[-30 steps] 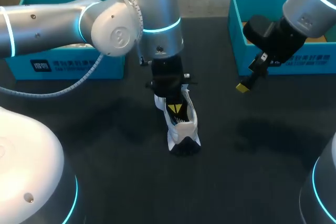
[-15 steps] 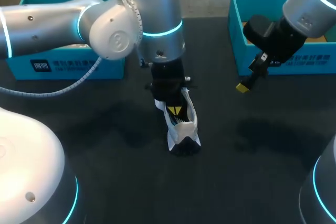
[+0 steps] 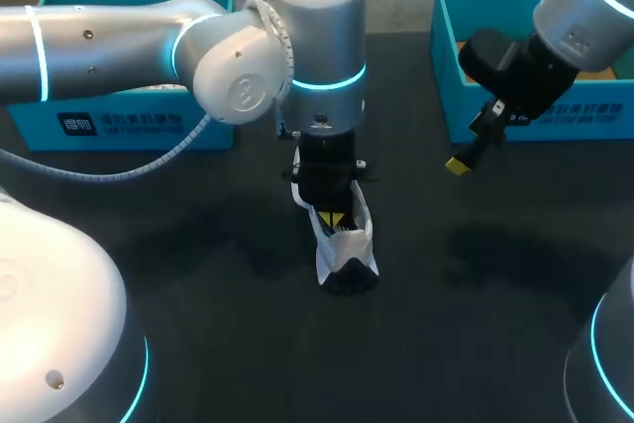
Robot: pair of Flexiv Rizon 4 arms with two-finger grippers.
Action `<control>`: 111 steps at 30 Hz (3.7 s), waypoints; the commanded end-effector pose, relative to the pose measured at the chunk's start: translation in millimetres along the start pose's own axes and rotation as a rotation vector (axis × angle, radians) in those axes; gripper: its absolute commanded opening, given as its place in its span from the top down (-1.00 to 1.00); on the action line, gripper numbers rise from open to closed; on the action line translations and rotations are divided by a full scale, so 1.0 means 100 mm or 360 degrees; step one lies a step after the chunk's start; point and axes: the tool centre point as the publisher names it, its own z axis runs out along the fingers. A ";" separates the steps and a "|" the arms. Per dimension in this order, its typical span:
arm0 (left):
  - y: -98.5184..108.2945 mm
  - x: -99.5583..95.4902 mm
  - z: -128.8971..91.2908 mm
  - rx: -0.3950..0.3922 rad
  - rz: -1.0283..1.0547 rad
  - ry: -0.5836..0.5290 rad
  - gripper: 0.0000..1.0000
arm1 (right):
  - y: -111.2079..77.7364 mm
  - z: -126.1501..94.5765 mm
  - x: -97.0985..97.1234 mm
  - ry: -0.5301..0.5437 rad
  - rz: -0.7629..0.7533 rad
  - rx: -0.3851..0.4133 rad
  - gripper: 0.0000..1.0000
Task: Take the shoe out of the shoebox, open the shoe tongue, remove and reinsert the insole, then place the shoe into the shoebox
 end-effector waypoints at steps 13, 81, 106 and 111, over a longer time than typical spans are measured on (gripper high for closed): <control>0.02 -0.05 0.35 0.0010 -0.0053 0.0039 1.00 | 0.00 0.01 -0.01 0.0001 0.0001 0.0002 -1.00; 0.14 -0.09 0.19 -0.0303 -0.0553 -0.0052 1.00 | 0.00 0.01 -0.01 0.0001 0.0001 0.0002 -1.00; 0.25 -0.04 0.07 -0.0431 -0.0611 -0.0044 1.00 | 0.00 0.01 -0.01 0.0001 0.0001 0.0002 -1.00; 0.28 -0.02 0.02 -0.0517 -0.0623 -0.0041 1.00 | 0.00 0.01 -0.01 0.0001 0.0001 0.0002 -1.00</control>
